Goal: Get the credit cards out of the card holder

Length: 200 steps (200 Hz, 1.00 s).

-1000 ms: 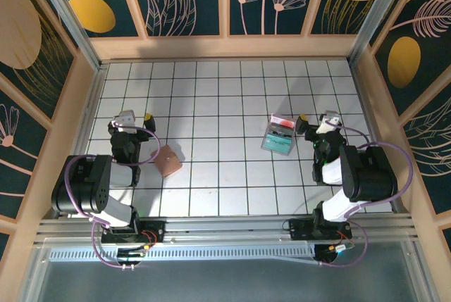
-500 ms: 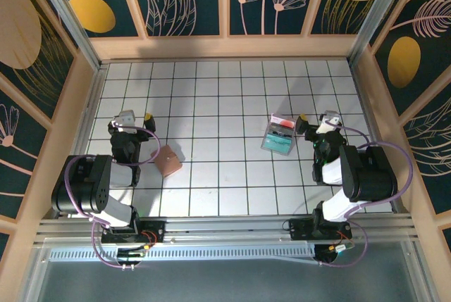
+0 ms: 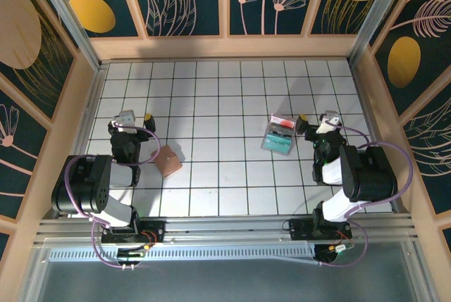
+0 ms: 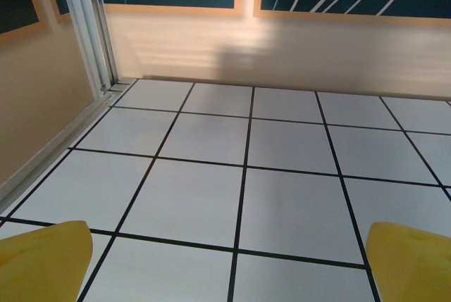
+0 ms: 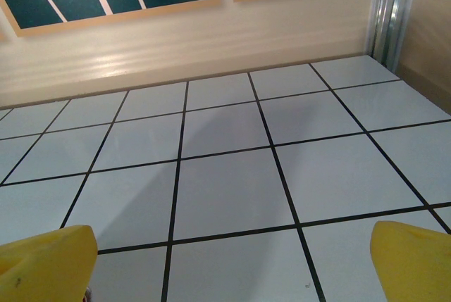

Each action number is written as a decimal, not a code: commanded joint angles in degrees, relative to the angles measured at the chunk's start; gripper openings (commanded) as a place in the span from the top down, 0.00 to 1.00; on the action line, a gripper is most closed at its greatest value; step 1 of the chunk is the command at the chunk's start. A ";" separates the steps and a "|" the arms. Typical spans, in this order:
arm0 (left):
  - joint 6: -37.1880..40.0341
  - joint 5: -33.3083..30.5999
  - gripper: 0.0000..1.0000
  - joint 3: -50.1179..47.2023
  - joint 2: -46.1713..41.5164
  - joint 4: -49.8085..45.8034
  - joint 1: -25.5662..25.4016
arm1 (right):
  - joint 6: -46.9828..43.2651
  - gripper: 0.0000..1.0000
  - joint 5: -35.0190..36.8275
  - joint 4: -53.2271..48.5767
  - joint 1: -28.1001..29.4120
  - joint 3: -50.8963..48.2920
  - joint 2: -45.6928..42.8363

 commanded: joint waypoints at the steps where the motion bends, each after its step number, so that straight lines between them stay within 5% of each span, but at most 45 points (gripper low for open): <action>1: -1.09 1.19 0.01 0.61 -0.05 1.12 0.41 | 0.28 0.01 1.25 0.47 0.21 0.86 -0.20; 89: -3.42 -3.61 0.01 5.95 -10.98 -16.88 0.41 | 0.89 0.01 2.79 -2.61 0.16 1.70 -2.26; 136: -14.27 -8.81 0.01 10.94 -19.24 -35.14 0.41 | 7.23 0.01 10.53 -29.18 0.22 9.65 -14.18; 200: -27.36 -7.99 0.01 11.85 -30.63 -57.13 0.33 | 22.63 0.04 7.48 -63.76 3.56 20.15 -18.91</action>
